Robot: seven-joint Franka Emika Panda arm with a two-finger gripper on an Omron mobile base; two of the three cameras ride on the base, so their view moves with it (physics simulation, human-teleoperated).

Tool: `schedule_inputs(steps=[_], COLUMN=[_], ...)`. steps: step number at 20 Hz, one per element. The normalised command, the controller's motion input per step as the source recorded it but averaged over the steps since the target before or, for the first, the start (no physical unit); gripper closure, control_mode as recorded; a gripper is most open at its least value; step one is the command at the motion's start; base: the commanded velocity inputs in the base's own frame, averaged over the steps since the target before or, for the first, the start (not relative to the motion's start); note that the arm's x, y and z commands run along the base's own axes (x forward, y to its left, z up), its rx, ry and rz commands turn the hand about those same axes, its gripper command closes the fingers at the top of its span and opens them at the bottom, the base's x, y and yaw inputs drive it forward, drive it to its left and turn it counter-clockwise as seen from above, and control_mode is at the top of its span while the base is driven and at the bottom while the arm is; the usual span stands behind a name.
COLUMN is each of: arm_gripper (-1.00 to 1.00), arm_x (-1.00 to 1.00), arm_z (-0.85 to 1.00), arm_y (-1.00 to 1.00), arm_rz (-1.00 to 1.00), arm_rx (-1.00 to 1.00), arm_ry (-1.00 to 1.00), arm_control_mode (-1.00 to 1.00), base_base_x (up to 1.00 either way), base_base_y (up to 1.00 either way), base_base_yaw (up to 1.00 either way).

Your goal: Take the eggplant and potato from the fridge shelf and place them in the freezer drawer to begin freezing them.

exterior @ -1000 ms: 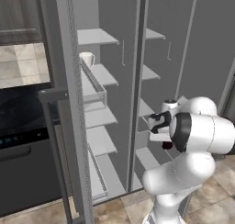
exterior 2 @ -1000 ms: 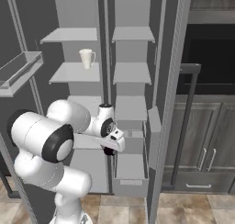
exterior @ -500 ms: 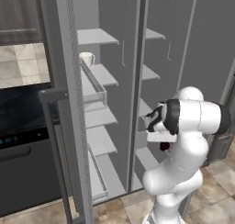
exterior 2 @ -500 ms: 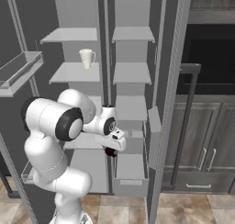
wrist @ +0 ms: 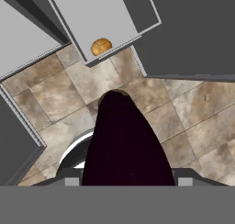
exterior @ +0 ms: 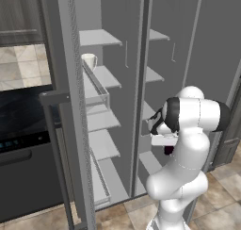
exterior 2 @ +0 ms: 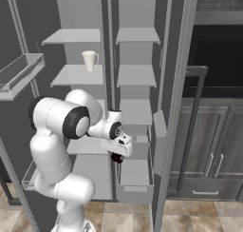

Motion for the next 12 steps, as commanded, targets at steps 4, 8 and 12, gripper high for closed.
schedule_inputs(steps=[4,8,12], arm_gripper=[1.0,1.0,1.0], arm_x=[0.07,0.04,0.0], arm_z=[-0.25,-0.27,-0.31], arm_y=[-0.13,-0.11,-0.05], arm_rz=[0.0,0.0,0.0], arm_rx=[0.0,0.0,0.0], arm_ry=[0.0,0.0,0.0], arm_control_mode=[-1.0,-1.0,-1.0], base_base_x=[0.0,0.0,0.0], base_base_y=[0.0,0.0,0.0], base_base_yaw=[0.0,0.0,0.0])
